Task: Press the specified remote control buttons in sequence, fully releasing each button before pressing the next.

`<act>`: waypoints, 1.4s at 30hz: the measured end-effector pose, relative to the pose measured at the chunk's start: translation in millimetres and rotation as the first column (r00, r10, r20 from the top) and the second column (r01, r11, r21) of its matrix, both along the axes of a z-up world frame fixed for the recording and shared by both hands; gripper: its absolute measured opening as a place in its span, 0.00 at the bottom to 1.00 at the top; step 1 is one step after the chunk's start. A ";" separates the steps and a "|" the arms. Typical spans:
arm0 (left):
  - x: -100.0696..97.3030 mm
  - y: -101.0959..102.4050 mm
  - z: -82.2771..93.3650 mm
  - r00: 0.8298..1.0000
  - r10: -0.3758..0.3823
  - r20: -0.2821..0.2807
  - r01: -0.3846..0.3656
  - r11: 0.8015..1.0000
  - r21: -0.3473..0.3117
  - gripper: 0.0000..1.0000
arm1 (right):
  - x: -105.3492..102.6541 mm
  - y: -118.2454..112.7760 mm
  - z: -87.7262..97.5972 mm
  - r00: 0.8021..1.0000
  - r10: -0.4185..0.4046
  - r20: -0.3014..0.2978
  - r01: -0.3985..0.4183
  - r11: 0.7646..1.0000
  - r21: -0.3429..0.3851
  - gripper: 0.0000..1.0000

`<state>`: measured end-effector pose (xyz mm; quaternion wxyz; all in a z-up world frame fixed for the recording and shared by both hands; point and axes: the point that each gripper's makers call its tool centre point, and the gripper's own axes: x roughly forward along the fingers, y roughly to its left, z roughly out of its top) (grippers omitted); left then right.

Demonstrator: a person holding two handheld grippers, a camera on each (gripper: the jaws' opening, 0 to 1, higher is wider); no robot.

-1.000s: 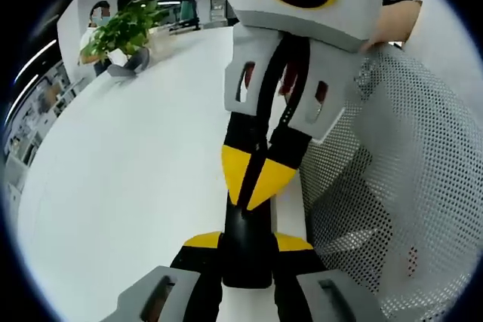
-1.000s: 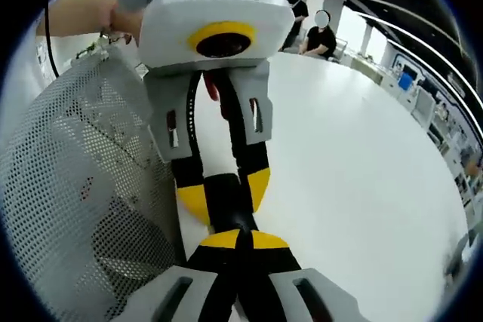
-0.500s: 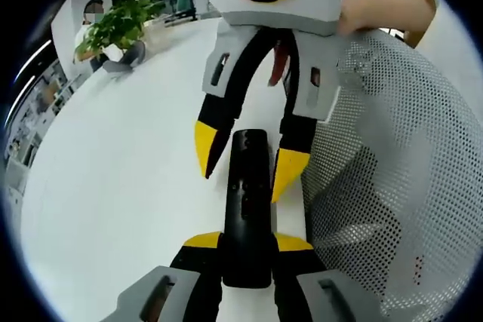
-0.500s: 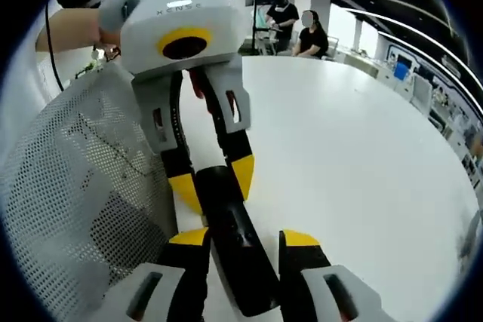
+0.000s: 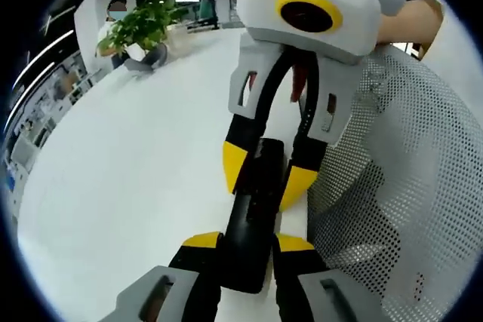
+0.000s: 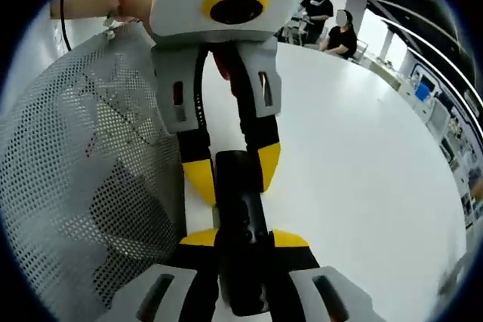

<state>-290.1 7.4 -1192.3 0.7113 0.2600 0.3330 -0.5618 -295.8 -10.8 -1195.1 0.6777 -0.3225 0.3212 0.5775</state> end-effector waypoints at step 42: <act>44.7 109.7 162.8 0.593 0.799 0.101 -0.483 0.453 -0.750 1.00 | 1.3 4.4 0.4 0.992 -0.056 -0.113 0.057 0.998 0.013 0.22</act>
